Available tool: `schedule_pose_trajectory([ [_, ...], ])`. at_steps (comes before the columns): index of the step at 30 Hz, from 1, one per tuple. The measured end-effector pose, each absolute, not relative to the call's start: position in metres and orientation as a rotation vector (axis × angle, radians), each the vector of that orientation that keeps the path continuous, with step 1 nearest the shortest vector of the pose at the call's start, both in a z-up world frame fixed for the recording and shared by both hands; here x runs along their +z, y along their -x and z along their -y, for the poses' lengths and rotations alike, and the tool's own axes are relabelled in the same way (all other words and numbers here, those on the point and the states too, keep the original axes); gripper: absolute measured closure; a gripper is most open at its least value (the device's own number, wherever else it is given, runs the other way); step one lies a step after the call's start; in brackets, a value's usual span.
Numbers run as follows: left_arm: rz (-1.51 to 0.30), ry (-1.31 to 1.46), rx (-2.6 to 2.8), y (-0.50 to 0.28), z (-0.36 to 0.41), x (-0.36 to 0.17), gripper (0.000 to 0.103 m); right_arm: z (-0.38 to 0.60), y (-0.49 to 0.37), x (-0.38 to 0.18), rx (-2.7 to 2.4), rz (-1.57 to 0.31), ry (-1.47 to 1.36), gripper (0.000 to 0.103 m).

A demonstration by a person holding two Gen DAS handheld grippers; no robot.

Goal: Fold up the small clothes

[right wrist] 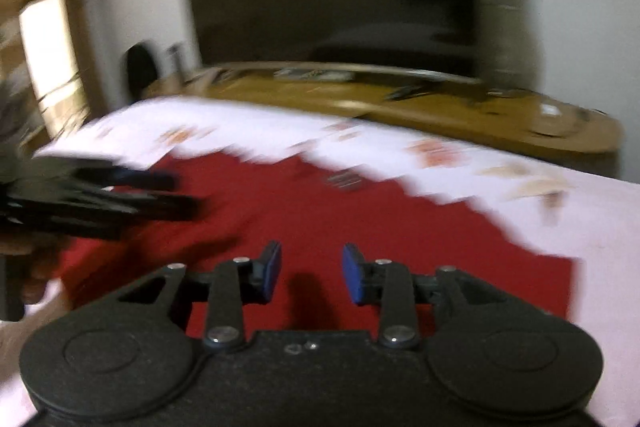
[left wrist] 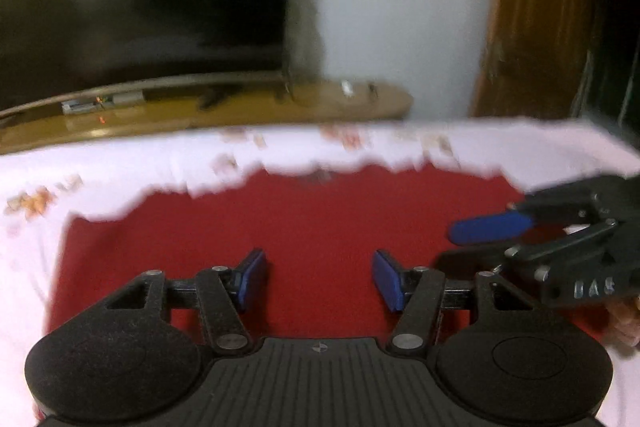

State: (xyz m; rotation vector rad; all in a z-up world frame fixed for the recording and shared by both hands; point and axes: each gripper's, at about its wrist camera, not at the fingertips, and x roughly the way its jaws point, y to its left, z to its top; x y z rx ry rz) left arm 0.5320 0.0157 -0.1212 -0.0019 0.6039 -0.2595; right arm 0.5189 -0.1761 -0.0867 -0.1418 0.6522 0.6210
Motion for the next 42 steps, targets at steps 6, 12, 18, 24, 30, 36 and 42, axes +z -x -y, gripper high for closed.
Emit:
schedule_pose_trajectory([
  [6,-0.604,-0.001,-0.173,-0.511,-0.073,-0.133,0.044,0.207,-0.52,-0.101,0.488,-0.689,0.216,0.071],
  [12,-0.607,0.044,-0.138,-0.503,-0.09,-0.119,0.044,0.25,-0.516,-0.088,0.377,-0.713,0.219,0.075],
  [18,-0.587,0.0,-0.23,-0.479,-0.038,-0.111,0.044,0.189,-0.472,-0.067,0.535,-0.652,0.174,0.069],
  [24,-0.633,-0.055,-0.199,-0.455,-0.037,-0.136,0.044,0.145,-0.444,-0.097,0.591,-0.726,0.334,0.066],
  [30,-0.634,-0.029,-0.146,-0.431,-0.085,-0.135,0.042,0.206,-0.431,-0.091,0.467,-0.733,0.347,0.065],
  [36,-0.641,-0.014,-0.101,-0.43,-0.097,-0.134,0.036,0.258,-0.427,-0.09,0.361,-0.758,0.289,0.064],
  [42,-0.65,0.008,-0.069,-0.425,-0.109,-0.14,0.036,0.248,-0.42,-0.077,0.364,-0.713,0.259,0.064],
])
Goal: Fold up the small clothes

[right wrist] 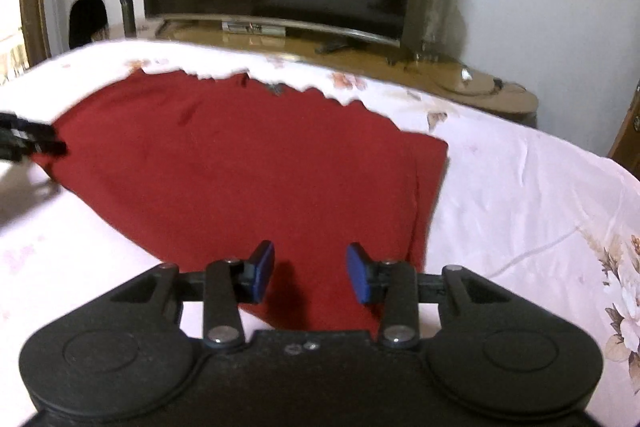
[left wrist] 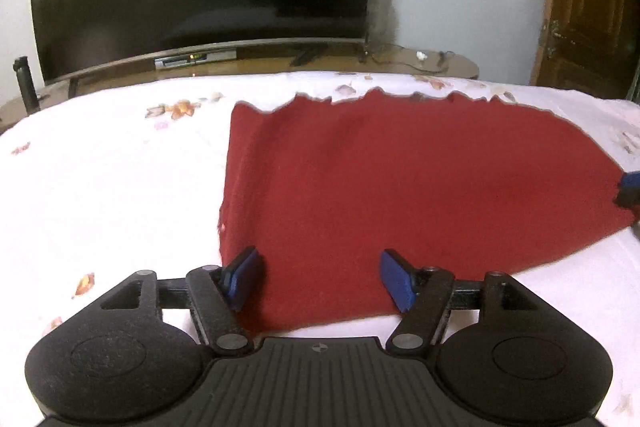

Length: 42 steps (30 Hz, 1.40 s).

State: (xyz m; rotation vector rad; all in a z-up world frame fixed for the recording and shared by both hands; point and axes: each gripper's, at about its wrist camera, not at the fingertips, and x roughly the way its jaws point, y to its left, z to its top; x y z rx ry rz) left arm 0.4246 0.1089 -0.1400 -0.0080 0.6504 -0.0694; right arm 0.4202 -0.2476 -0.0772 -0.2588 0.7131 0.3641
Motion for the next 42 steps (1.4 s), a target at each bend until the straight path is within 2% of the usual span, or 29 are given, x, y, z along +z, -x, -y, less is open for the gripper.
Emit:
schedule_pose_trajectory([
  [2,-0.655,0.004,-0.068,-0.426,-0.11,-0.139,0.036,0.251,-0.426,-0.093,0.34,-0.779,0.283,0.065],
  [7,-0.658,-0.006,-0.055,-0.426,-0.107,-0.14,0.036,0.258,-0.419,-0.082,0.323,-0.741,0.214,0.065],
  [21,-0.664,-0.033,-0.05,-0.424,-0.104,-0.14,0.036,0.253,-0.423,-0.092,0.315,-0.788,0.276,0.063],
  [30,-0.678,-0.033,0.047,-0.408,-0.106,-0.131,0.036,0.257,-0.423,-0.091,0.289,-0.788,0.229,0.058],
  [31,-0.691,-0.003,0.073,-0.403,-0.112,-0.13,0.036,0.257,-0.422,-0.087,0.277,-0.79,0.23,0.057],
  [33,-0.711,0.133,0.104,-0.39,-0.128,-0.13,0.036,0.255,-0.414,-0.079,0.219,-0.76,0.255,0.047],
  [42,-0.649,0.755,0.031,-0.368,-0.16,-0.156,0.036,0.251,-0.383,-0.061,0.208,-0.67,0.15,0.047],
])
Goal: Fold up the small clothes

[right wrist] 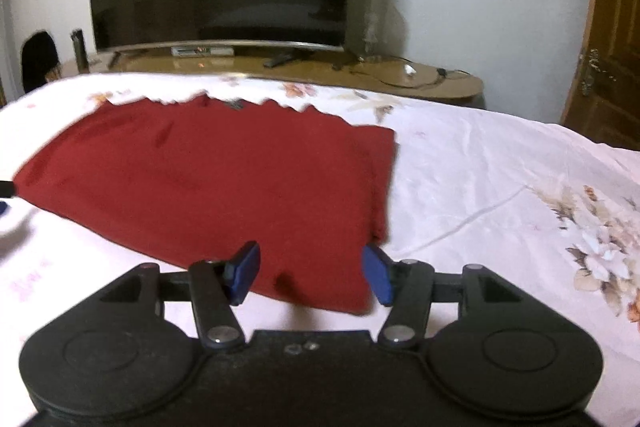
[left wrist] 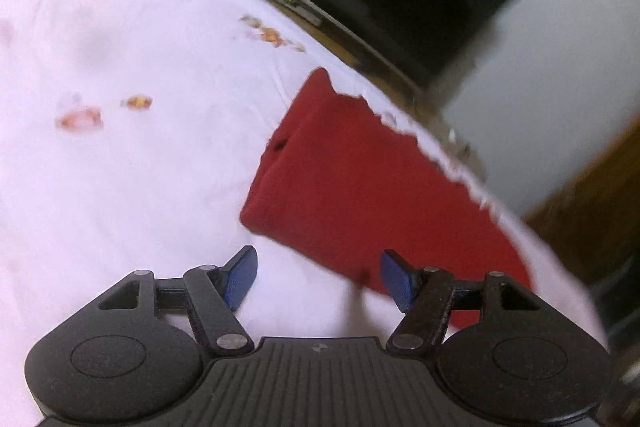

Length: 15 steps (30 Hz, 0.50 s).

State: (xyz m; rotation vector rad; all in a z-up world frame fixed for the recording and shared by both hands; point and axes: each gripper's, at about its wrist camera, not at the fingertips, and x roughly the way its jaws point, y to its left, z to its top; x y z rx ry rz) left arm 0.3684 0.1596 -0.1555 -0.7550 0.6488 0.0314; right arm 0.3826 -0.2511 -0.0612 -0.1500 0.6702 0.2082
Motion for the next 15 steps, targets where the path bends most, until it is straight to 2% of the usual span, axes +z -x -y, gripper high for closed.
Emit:
schedule_pose_trajectory([
  [5,-0.631,0.92,0.0,-0.373,-0.16,-0.171,0.036,0.23,-0.384,-0.058,0.263,-0.66,0.134,0.047],
  [8,-0.627,0.946,-0.006,-0.371,-0.154,-0.175,0.043,0.22,-0.388,-0.057,0.287,-0.658,0.123,0.047],
  [9,-0.62,0.975,0.004,-0.372,-0.157,-0.179,0.051,0.217,-0.39,-0.057,0.295,-0.655,0.121,0.047],
  [11,-0.612,1.078,0.027,-0.381,-0.168,-0.191,0.074,0.211,-0.393,-0.059,0.311,-0.657,0.11,0.048],
  [12,-0.616,1.112,0.039,-0.385,-0.172,-0.198,0.091,0.208,-0.395,-0.06,0.319,-0.663,0.104,0.049],
  [15,-0.595,1.127,0.034,-0.393,-0.171,-0.205,0.092,0.197,-0.408,-0.065,0.343,-0.673,0.104,0.055],
])
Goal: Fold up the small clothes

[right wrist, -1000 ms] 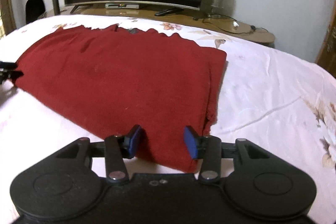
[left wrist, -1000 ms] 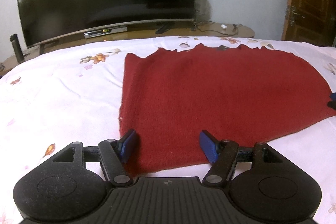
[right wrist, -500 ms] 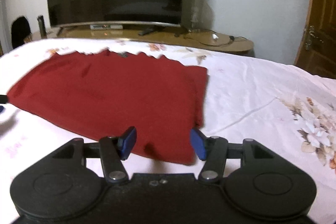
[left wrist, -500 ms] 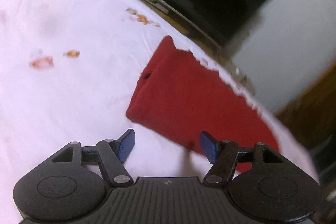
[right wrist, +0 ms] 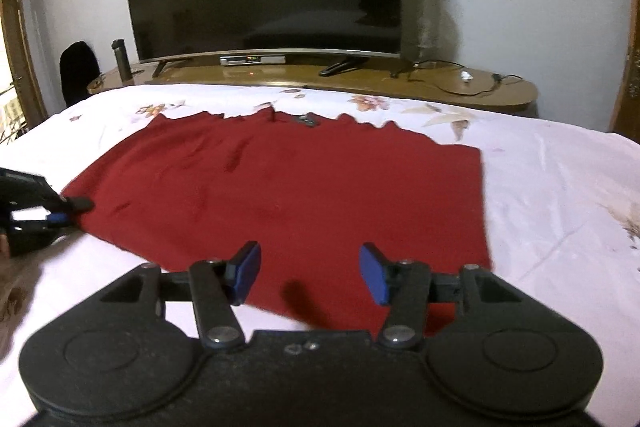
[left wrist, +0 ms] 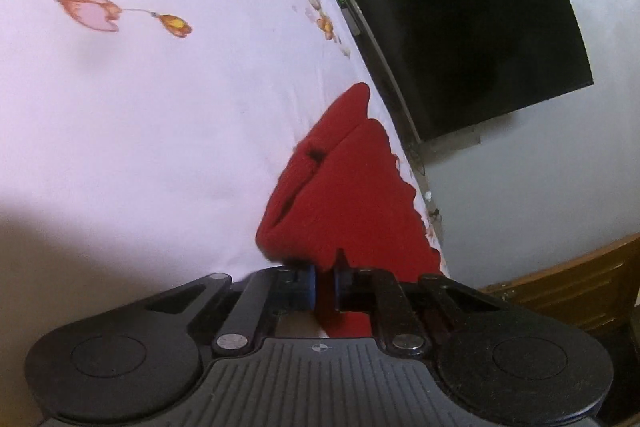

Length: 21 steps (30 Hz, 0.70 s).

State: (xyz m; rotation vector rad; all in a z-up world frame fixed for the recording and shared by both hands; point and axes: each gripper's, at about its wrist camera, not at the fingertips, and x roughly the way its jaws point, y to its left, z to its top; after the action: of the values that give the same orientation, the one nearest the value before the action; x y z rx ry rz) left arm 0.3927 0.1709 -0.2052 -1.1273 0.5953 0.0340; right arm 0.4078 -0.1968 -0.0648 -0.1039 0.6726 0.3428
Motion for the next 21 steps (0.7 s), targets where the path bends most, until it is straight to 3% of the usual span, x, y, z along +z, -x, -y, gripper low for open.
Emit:
schedule_pose_trajectory([
  [5,-0.545,1.17,0.029,-0.39,-0.169,-0.21,0.092,0.169,-0.431,-0.066,0.424,-0.673,0.103,0.077],
  [21,-0.441,1.263,0.102,-0.359,-0.161,-0.216,0.089,0.144,-0.462,-0.081,0.461,-0.686,0.11,0.075],
])
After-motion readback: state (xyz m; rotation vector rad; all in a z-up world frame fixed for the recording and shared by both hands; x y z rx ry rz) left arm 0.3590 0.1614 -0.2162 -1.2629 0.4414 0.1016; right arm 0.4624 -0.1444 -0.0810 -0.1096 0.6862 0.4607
